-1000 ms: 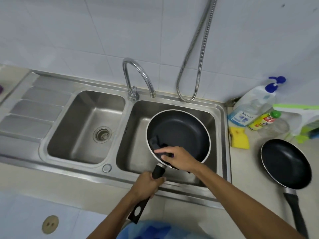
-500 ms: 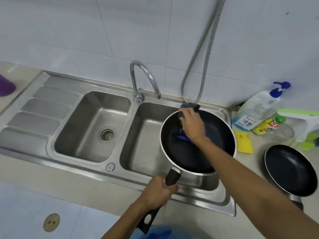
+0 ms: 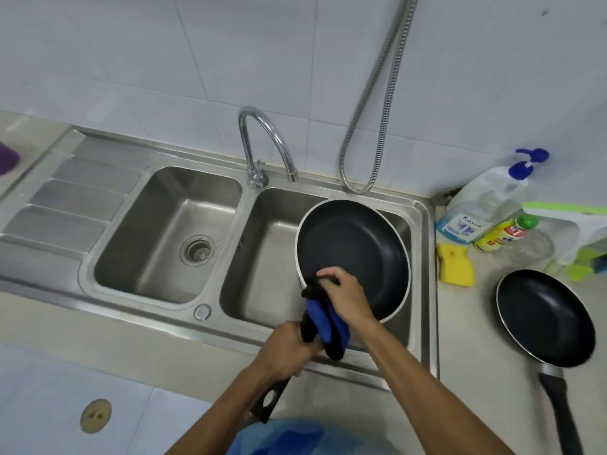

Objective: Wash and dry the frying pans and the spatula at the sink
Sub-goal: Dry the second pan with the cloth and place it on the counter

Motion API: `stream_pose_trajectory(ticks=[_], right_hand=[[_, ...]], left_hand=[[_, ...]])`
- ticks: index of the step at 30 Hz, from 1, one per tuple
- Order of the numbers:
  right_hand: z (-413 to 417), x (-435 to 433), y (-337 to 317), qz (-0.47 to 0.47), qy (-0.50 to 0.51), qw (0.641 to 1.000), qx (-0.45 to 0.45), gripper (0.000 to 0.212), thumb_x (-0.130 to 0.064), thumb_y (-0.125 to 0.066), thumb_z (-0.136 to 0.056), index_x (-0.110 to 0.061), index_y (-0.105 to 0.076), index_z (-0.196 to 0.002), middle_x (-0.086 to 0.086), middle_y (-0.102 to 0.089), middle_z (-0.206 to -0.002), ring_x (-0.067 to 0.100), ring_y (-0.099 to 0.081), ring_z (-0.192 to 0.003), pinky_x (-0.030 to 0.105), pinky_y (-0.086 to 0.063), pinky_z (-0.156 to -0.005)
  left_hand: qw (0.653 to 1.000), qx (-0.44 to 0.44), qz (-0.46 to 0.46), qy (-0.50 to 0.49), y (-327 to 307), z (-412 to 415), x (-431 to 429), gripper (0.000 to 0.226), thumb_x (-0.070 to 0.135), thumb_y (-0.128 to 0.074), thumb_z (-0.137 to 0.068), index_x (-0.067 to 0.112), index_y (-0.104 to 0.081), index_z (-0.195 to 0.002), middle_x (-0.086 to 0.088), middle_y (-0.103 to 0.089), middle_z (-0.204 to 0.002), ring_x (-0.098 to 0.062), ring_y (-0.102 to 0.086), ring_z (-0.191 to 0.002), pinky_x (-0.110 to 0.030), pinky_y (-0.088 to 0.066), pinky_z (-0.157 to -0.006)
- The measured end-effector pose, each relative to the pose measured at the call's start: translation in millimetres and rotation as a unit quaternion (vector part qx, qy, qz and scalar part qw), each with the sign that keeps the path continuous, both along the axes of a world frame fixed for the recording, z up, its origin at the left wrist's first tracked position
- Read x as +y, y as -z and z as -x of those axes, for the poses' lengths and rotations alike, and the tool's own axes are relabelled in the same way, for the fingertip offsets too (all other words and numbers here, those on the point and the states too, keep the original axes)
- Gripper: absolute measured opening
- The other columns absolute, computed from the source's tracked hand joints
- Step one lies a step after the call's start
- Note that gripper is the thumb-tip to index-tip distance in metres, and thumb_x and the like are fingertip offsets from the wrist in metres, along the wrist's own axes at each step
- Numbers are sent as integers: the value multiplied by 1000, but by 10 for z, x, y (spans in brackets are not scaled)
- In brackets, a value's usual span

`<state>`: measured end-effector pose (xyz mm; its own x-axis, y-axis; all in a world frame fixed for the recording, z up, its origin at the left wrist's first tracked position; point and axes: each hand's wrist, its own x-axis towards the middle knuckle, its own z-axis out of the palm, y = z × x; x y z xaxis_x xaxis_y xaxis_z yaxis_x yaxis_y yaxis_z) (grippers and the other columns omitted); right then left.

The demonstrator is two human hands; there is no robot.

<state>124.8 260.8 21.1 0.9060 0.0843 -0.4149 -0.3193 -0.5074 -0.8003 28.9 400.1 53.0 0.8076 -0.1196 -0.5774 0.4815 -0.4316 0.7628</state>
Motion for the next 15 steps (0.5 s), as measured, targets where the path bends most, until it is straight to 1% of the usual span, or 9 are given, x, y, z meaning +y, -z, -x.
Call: stream_pose_trajectory(ticks=[2, 3, 5, 7, 8, 10, 11, 12, 15], right_hand=[[-24, 159, -92, -26, 13, 1000, -10, 19, -24, -60, -88, -36, -70, -98, -18, -71, -104, 5, -64, -101, 25, -49, -89], [-32, 174, -127, -24, -2, 1000, -18, 19, -25, -60, -88, -36, -71, -101, -18, -71, -104, 3, -64, -100, 22, -48, -88], [-41, 77, -172, 10, -68, 997, -46, 20, -27, -60, -87, -35, -70, -103, -19, -72, -104, 0, -64, -98, 18, -47, -87], [-123, -185, -168, 78, -159, 981, -80, 20, -28, -62, -86, -34, -70, -103, -14, -74, -105, 6, -66, -98, 23, -50, -90], [-221, -364, -140, 125, -204, 966, -98, 20, -28, -62, -86, -32, -70, -104, -10, -74, -106, 11, -68, -99, 28, -51, -91], [-558, -740, -94, 258, -269, 919, -130, 22, -30, -61, -87, -29, -66, -109, 1, -72, -110, 25, -68, -103, 36, -53, -90], [-765, -901, -83, 322, -278, 893, -146, 25, -30, -59, -88, -27, -63, -112, 6, -69, -112, 31, -66, -104, 40, -54, -89], [-987, -1020, -81, 364, -271, 875, -169, 27, -29, -59, -88, -24, -61, -114, 10, -66, -112, 36, -65, -102, 43, -54, -87], [-1547, -1059, -109, 407, -244, 842, -255, 27, -22, -62, -87, -18, -62, -114, 14, -64, -109, 42, -64, -94, 48, -55, -76]], left_hand=[[1000, 6, 7, -9, -8, 28, 12, 35, 27, -69, -89, 20, -48, -61, 6, -50, -46, -12, -47, -39, -23, -37, -45], [1000, 11, 13, -20, -10, 34, 29, 35, 24, -68, -88, 21, -48, -59, 5, -49, -46, -13, -47, -39, -24, -37, -45], [998, 21, 35, -50, -16, 28, 62, 38, 22, -68, -87, 24, -52, -52, 1, -48, -46, -15, -45, -39, -26, -36, -47], [995, 21, 52, -83, -27, 1, 98, 41, 22, -68, -89, 21, -53, -51, -3, -46, -45, -17, -43, -37, -27, -35, -47], [994, 20, 56, -96, -36, -7, 126, 42, 21, -68, -92, 21, -51, -54, -4, -45, -45, -17, -41, -37, -27, -36, -47], [993, 17, 59, -101, -67, -17, 190, 39, 21, -66, -98, 14, -47, -64, -5, -44, -47, -17, -40, -37, -27, -37, -46], [994, 19, 60, -93, -85, -12, 204, 37, 21, -65, -98, 13, -46, -67, -5, -44, -47, -16, -41, -38, -27, -38, -46], [994, 22, 62, -85, -102, -1, 197, 37, 22, -65, -98, 13, -46, -68, -4, -44, -47, -16, -42, -38, -26, -38, -46], [992, 43, 85, -80, -163, 48, 36, 36, 20, -65, -97, 15, -46, -67, -2, -46, -47, -14, -42, -37, -25, -37, -44]])
